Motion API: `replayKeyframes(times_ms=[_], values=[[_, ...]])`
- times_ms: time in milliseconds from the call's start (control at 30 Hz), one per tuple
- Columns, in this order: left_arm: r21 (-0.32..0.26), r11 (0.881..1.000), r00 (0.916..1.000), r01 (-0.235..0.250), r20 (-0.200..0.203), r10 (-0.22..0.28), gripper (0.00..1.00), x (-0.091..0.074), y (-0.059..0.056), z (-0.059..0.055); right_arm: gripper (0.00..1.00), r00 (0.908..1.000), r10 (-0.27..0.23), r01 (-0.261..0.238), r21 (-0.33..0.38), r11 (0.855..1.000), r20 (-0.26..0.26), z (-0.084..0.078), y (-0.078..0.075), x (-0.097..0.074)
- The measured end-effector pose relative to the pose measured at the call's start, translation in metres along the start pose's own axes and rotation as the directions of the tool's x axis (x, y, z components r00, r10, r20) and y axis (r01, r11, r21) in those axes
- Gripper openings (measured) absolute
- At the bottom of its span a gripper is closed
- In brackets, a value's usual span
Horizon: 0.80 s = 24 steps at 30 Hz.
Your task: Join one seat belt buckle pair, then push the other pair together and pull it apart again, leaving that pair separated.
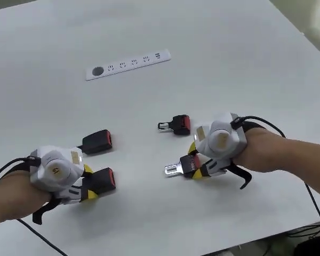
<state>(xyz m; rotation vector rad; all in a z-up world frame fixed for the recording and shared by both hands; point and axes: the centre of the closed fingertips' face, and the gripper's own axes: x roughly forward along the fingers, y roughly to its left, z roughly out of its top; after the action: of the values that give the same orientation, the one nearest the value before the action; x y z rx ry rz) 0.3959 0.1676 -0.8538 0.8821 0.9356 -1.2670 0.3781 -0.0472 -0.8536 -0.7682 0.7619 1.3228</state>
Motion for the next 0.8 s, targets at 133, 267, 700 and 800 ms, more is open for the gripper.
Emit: replayKeyframes(times_ms=[133, 267, 700, 800], values=[[0.012, 1.000, 0.9999, 0.010, -0.009, -0.010, 0.33, 0.001, 0.001, -0.001, 0.33, 0.9997, -0.011, 0.011, 0.008, 1.000, 0.023, 0.011, -0.003, 0.007], [0.038, 0.999, 0.9995, 0.018, -0.026, -0.017, 0.33, 0.002, 0.001, -0.001, 0.33, 0.9985, -0.013, 0.012, 0.028, 1.000, 0.054, 0.025, -0.004, 0.015], [0.058, 0.998, 0.9991, 0.020, -0.038, -0.018, 0.32, 0.004, -0.001, -0.002, 0.33, 0.9954, -0.025, 0.026, -0.008, 1.000, 0.093, 0.072, 0.001, 0.044], [0.047, 0.999, 0.9995, 0.017, -0.029, -0.016, 0.32, 0.004, -0.001, -0.003, 0.33, 0.9947, -0.032, 0.033, -0.004, 0.999, 0.098, 0.080, -0.001, 0.049]])
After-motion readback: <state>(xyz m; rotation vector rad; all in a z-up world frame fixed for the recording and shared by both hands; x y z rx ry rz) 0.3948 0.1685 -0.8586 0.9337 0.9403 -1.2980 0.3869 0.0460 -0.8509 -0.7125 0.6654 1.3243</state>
